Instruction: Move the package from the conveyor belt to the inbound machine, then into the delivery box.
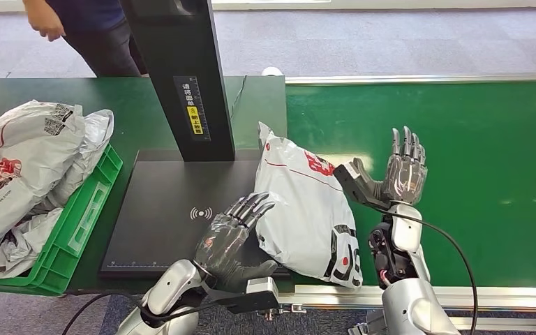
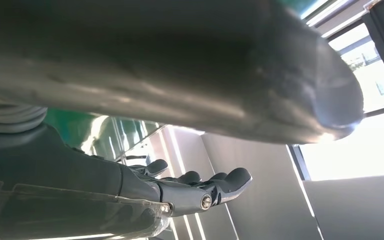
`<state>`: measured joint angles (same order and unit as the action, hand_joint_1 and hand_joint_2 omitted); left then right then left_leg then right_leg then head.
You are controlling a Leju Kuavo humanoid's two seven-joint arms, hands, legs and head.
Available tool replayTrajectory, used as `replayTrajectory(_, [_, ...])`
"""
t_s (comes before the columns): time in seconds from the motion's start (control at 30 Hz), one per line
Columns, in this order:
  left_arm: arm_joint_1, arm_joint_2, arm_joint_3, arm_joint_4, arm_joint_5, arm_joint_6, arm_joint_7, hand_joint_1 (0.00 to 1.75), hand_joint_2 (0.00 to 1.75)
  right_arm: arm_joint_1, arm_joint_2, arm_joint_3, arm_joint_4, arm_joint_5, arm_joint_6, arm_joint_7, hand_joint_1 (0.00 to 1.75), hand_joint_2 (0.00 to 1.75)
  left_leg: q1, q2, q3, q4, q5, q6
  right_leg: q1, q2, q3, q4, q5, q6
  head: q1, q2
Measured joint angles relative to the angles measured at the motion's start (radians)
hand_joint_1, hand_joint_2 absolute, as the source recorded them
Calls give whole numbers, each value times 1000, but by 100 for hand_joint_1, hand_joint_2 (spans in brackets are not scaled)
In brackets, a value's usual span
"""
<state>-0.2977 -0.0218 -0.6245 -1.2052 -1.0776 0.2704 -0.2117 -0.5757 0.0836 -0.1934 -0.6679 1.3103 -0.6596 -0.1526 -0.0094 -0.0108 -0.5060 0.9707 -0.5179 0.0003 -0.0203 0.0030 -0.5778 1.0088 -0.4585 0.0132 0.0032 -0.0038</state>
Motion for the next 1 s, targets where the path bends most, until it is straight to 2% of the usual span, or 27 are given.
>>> replayTrajectory(0.1, [0,0,0,0,-21,-1,7,0,0,-3,0,2,3,0,0,0,0,0,0,0,0,0,0,0,0,0,0,0,0,0,0,0])
replayTrajectory(0.37, [-36,-4,-13,44,-200,2,66,0,0,-10,2,8,13,-10,0,-3,0,0,0,0,0,0,0,0,0,0,0,0,0,0,0,0])
replayTrajectory(0.57, [-151,-34,-51,252,-381,44,131,0,0,-18,12,25,24,-11,0,-3,0,0,0,0,0,0,0,0,0,0,0,0,0,0,0,0])
replayTrajectory(0.77, [-290,-72,-102,492,-481,79,182,0,0,-23,21,35,31,-11,0,-3,0,0,0,0,0,0,1,0,0,0,0,0,0,0,0,0])
replayTrajectory(0.9, [-352,-97,-142,615,-489,97,182,0,175,-23,25,41,31,-10,0,-2,0,0,0,0,0,0,0,0,0,0,0,0,0,0,0,0])
replayTrajectory(1.0, [-384,-116,-162,677,-488,108,180,0,175,-23,25,43,31,-8,0,0,0,0,0,0,0,0,0,0,0,0,0,0,0,0,0,0])
